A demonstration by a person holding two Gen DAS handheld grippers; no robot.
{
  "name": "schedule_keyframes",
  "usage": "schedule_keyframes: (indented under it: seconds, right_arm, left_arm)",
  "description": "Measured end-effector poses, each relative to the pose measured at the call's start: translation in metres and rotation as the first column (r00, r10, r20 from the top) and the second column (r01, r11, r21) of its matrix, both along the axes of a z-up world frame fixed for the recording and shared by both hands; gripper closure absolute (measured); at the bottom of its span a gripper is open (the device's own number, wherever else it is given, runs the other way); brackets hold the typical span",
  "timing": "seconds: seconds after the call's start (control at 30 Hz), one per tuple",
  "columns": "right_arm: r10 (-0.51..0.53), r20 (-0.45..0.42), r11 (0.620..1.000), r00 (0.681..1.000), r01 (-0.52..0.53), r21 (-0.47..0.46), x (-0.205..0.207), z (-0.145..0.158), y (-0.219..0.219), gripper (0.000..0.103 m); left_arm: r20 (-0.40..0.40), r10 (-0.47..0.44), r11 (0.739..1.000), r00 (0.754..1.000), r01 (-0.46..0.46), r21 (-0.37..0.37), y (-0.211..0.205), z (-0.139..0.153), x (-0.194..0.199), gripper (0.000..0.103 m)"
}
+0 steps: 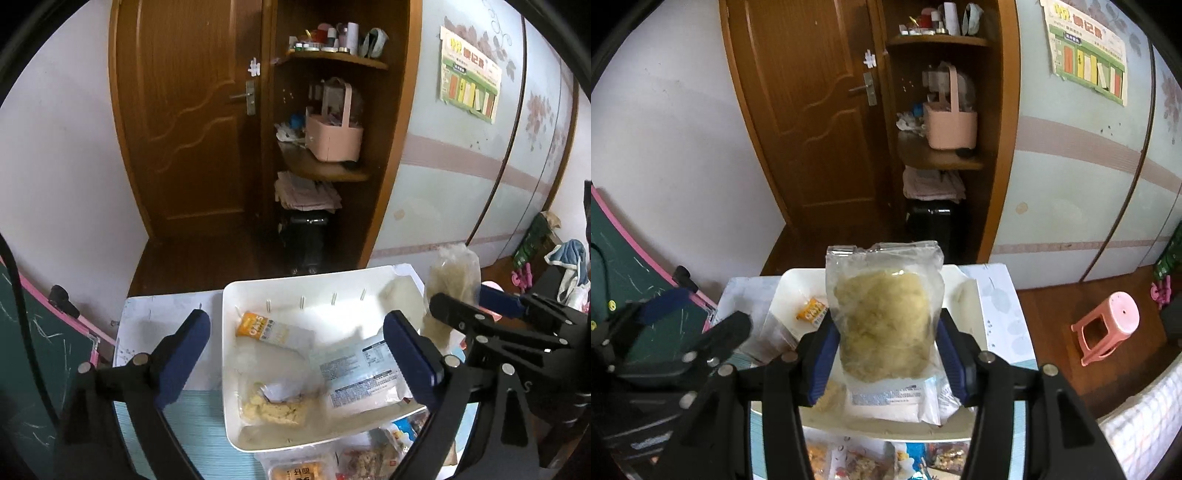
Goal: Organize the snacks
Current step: 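Carry the chocolate wrapper and puff bag over the white bin and release both inside, then withdraw both tools from the bin back toward the snacks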
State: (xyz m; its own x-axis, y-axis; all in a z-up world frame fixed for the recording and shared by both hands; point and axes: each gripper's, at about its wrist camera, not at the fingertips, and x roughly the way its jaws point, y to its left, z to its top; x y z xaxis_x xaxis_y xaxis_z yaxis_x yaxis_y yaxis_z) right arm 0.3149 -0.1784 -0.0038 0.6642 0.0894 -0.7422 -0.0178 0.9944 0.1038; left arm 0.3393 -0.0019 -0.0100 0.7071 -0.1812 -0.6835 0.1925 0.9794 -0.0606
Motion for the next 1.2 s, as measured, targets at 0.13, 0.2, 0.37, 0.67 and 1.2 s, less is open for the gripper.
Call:
schedule_keyframes:
  seconds: [0.13,0.2,0.37,0.67,1.2]
  right_arm:
    - [-0.001,-0.001,1.000,1.000,0.001,0.011,-0.001,-0.001,-0.003,0.042]
    - [-0.001,0.017,1.000,1.000,0.001,-0.006,-0.003,0.003,-0.001,0.040]
    - [0.012,0.023,1.000,1.000,-0.011,-0.022,-0.007,0.008,0.003,0.039]
    - [0.029,0.013,1.000,0.999,-0.029,-0.003,-0.032,0.011,0.005,0.039]
    - [0.049,0.018,0.998,0.999,-0.049,0.039,-0.136,-0.007,0.001,0.039]
  left_arm:
    - [-0.031,0.010,1.000,0.999,-0.010,-0.003,0.003,-0.003,0.000,0.008]
    - [-0.035,0.013,1.000,0.999,-0.013,-0.005,0.004,-0.003,-0.002,0.008]
    - [-0.034,0.020,1.000,0.999,-0.020,-0.009,0.006,0.001,-0.009,0.008]
    - [-0.023,0.013,1.000,1.000,-0.012,0.015,0.008,0.008,-0.034,0.008]
    - [-0.014,-0.016,1.000,1.000,0.016,0.007,0.023,-0.003,-0.133,0.008]
